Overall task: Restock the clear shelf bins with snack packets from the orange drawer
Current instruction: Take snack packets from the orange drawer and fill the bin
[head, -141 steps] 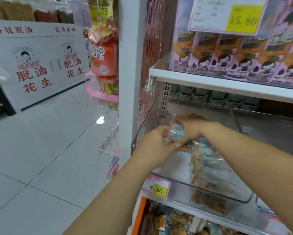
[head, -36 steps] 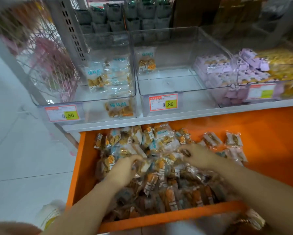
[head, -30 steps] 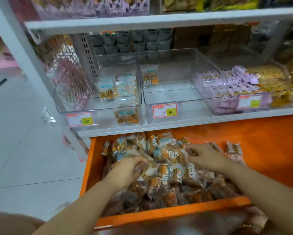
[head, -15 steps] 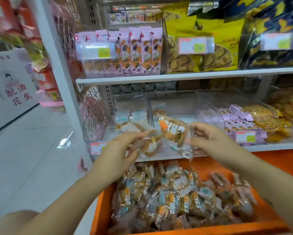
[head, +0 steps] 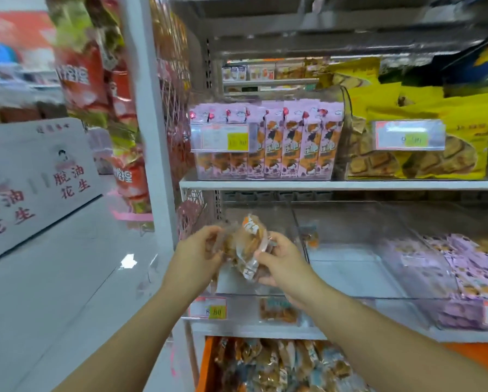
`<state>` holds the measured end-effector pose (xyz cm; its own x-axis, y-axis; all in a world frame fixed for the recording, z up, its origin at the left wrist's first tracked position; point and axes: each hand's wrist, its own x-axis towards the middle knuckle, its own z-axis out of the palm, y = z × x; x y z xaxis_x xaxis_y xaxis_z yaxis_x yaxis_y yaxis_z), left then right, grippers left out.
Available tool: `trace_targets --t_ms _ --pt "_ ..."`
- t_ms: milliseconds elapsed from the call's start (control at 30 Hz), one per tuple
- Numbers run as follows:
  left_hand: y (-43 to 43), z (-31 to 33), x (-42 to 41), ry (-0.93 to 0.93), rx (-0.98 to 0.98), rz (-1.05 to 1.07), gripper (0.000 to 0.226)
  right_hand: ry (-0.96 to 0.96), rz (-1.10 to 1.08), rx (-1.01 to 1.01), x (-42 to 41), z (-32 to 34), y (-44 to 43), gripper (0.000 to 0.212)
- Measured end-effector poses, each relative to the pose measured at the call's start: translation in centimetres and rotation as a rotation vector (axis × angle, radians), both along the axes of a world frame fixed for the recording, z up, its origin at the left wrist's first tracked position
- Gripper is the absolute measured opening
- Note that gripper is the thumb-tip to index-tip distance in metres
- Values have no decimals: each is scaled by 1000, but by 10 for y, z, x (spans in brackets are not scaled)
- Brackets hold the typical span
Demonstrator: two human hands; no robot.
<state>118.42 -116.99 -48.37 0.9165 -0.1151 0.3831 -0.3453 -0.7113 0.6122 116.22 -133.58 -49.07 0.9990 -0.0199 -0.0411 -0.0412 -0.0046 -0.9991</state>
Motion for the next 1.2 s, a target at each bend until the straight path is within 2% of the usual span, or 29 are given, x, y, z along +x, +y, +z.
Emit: trace_targets --t_ms 67,133,267,400,467,533,667,733,933,1067,1200 --pt "5 -10 8 32 4 15 37 45 27 -26 16 -9 7 29" --pt "10 -20 12 48 10 12 39 60 53 -107 24 -16 11 22" --pt "17 -41 17 88 91 -40 55 48 82 -323 35 -28 14 16" --pt "21 -44 20 53 162 -63 63 25 110 -318 37 -27 15 17" --pt "25 -38 16 26 83 -43 55 -1 117 -293 34 -22 15 20" --pt "28 -33 11 38 -84 -26 44 -44 111 -291 30 -19 14 24" --pt "30 -28 4 192 -439 -139 40 -166 137 -260 20 -13 17 22" --pt "30 -27 4 258 -523 -212 40 -197 156 -229 14 -7 17 23" --pt "32 -23 5 321 -566 -309 35 -246 125 -224 11 -2 10 32" --pt "29 -27 7 292 -600 -171 41 -262 61 -268 15 -5 14 33" --pt "26 -33 7 88 -436 15 44 -248 -111 -297 20 -12 13 30"
